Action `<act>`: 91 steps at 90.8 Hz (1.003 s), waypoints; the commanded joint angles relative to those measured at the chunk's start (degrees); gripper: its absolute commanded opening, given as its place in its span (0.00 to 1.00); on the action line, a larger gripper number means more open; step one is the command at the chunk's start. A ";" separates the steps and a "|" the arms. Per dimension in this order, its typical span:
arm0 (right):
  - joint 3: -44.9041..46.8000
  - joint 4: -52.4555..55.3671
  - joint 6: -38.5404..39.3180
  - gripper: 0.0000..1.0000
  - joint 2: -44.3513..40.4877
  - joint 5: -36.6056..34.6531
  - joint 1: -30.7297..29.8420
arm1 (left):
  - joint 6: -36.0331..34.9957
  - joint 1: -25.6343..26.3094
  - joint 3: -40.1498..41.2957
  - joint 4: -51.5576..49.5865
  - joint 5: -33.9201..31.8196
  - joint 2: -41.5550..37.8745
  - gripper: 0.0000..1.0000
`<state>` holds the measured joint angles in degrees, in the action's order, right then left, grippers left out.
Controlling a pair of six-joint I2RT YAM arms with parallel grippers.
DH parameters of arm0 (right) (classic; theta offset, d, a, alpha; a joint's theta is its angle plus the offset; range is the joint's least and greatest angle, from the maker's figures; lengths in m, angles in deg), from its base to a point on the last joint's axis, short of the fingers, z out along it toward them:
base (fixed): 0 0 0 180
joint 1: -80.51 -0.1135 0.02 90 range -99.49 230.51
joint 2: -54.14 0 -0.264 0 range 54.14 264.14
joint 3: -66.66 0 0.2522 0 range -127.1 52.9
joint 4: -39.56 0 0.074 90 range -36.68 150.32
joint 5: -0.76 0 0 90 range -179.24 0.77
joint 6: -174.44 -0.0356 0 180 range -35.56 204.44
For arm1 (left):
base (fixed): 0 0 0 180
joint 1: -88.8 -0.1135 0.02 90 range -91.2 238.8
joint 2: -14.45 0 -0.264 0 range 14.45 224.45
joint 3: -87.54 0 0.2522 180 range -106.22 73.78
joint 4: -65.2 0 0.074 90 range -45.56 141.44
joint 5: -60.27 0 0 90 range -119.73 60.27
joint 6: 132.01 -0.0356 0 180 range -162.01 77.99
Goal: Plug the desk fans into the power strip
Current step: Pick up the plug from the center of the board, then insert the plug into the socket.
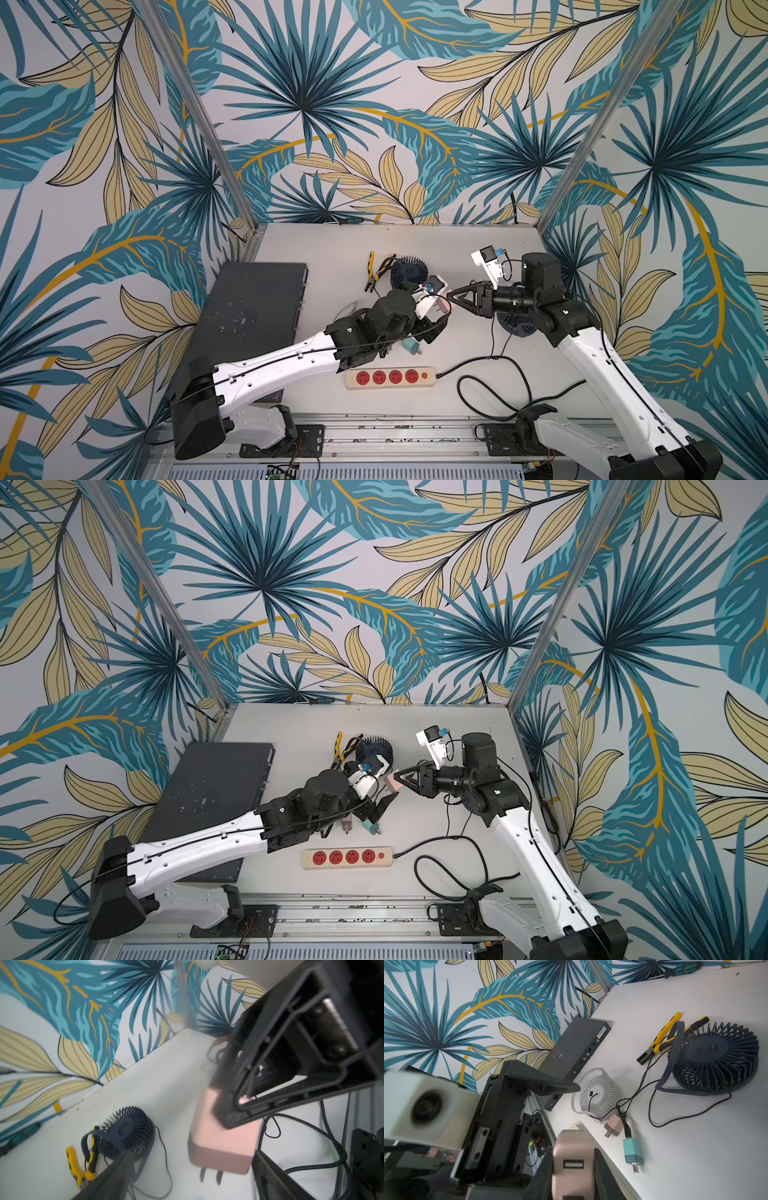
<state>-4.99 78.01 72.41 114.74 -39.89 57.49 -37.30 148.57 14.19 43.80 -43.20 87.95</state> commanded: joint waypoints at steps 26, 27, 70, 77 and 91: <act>9.63 -4.83 37.47 0.00 4.06 -14.04 -18.24 | 40.40 -5.71 18.98 -27.30 6.68 -22.50 0.99; 9.90 -4.78 38.20 0.00 4.29 -14.16 -18.61 | 40.83 -5.71 19.47 -27.58 6.82 -22.82 0.99; 16.71 -6.66 52.11 0.00 12.00 -18.45 -29.91 | 49.34 -5.86 32.09 -26.48 10.99 -29.79 1.00; 17.48 -5.81 53.80 0.00 12.34 -20.89 -30.54 | 48.77 -6.25 32.96 -27.28 10.01 -29.52 0.99; 19.85 -6.60 55.33 0.00 11.43 -22.58 -30.70 | 46.96 -9.87 35.05 -27.36 11.84 -29.61 0.96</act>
<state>12.54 72.39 124.75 126.76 -60.57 27.13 10.94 140.79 47.68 16.48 -32.19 58.35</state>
